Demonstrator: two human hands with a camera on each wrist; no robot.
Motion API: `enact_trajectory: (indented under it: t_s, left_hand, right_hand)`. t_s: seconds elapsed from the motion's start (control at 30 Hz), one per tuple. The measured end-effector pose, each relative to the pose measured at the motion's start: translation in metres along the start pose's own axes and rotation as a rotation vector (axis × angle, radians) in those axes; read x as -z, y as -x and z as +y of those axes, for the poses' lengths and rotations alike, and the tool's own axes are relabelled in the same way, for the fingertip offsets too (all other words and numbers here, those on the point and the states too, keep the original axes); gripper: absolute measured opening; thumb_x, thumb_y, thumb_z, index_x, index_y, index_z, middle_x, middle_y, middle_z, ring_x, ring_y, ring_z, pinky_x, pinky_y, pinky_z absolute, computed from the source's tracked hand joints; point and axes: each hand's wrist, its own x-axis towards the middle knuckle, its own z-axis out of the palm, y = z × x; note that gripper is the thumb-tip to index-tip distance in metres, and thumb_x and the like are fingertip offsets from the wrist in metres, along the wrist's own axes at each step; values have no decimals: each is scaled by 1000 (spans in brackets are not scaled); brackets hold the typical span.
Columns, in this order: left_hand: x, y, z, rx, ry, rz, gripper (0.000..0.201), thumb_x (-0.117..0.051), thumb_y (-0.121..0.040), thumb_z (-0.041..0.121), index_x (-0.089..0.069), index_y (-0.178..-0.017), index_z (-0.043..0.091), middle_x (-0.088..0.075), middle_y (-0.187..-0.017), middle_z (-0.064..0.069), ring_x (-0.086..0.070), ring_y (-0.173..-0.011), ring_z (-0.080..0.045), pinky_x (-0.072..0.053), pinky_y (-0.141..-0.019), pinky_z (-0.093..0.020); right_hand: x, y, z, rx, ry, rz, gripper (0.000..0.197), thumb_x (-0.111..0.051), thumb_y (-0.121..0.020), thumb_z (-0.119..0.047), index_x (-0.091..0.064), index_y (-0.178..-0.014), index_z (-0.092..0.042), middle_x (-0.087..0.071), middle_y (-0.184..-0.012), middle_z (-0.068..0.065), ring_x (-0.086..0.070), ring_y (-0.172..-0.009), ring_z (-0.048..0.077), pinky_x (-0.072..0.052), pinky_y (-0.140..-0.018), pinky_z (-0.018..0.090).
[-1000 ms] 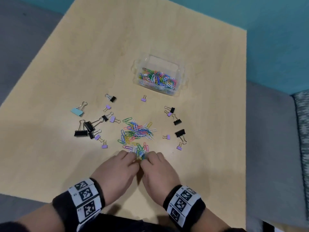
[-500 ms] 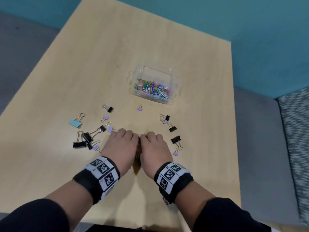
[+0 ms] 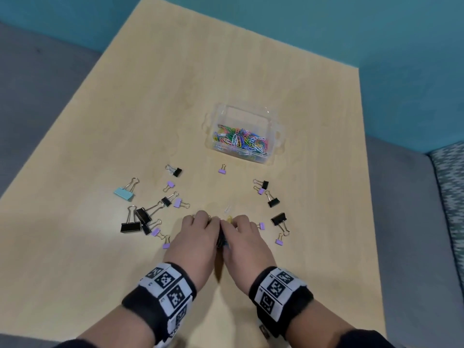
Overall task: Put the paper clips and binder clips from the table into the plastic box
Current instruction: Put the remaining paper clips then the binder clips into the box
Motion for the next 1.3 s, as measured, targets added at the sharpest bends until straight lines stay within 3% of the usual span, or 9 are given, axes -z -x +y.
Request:
enact_trajectory:
  t_s: [0.13,0.3,0.43,0.53,0.67,0.83,0.97,1.13,1.3]
  left_hand:
    - [0,-10,-5,13,33,15,25,-62,-75,5,-55,-92,21,-47,-92,0,-35,-71,-16,-43,-56,-31]
    - [9,-10,-7,-29,20,-4,38,-73,-60,0,-46,-73,22,-38,-74,5,-26,-59,-12,-24,-47,-25]
    - [10,-12,-7,47,88,-10,29,-64,-76,3,-42,-72,21,-34,-74,6,-34,-57,-17,-30,-49,-31]
    - [14,-14,-7,94,169,-30,10,-56,-85,12,-51,-78,17,-42,-77,5,-47,-63,-21,-43,-55,-37]
    - [27,-14,-9,120,327,-38,8,-60,-83,16,-58,-77,21,-49,-74,7,-50,-68,-14,-40,-62,-31]
    - [63,-27,-12,130,551,-143,16,-70,-78,14,-61,-68,24,-59,-65,3,-54,-55,-8,-45,-56,-24]
    - [103,-70,-7,176,808,-125,14,-69,-79,0,-63,-69,9,-56,-58,-5,-49,-46,-13,-45,-44,-21]
    - [136,-156,1,141,719,98,14,-67,-79,1,-61,-70,10,-53,-55,-2,-52,-42,-13,-44,-44,-20]
    - [137,-195,12,107,563,95,5,-70,-77,14,-65,-74,14,-62,-62,-1,-60,-56,-20,-47,-59,-28]
  right_hand:
    - [1,-8,5,11,12,27,23,-48,-84,-3,-53,-103,-16,-46,-101,6,-44,-83,25,-37,-64,33]
    - [12,-9,6,53,15,10,33,-52,-75,8,-53,-98,-14,-49,-94,7,-46,-73,26,-27,-57,28]
    - [19,-9,8,27,-12,-2,31,-55,-71,10,-51,-90,-14,-45,-85,3,-29,-62,18,-6,-48,18]
    - [25,-11,10,-23,-38,-58,19,-49,-86,0,-48,-92,-18,-34,-86,-5,-27,-57,12,-13,-46,21]
    - [32,-11,20,-77,-190,-80,10,-48,-92,-15,-49,-84,-21,-46,-87,-5,-48,-73,18,-36,-61,31]
    - [62,-21,30,-100,-416,-113,16,-60,-85,-19,-53,-72,-25,-52,-71,-8,-50,-64,10,-45,-64,32]
    - [107,-58,35,-129,-601,12,14,-60,-83,-13,-58,-70,-19,-55,-60,-6,-54,-53,18,-52,-56,40]
    - [148,-128,49,-178,-451,212,11,-57,-82,-11,-60,-74,-17,-61,-70,2,-63,-68,29,-54,-64,42]
    - [158,-158,48,-194,-273,210,12,-54,-87,-15,-65,-91,-13,-65,-96,7,-60,-88,28,-50,-76,36]
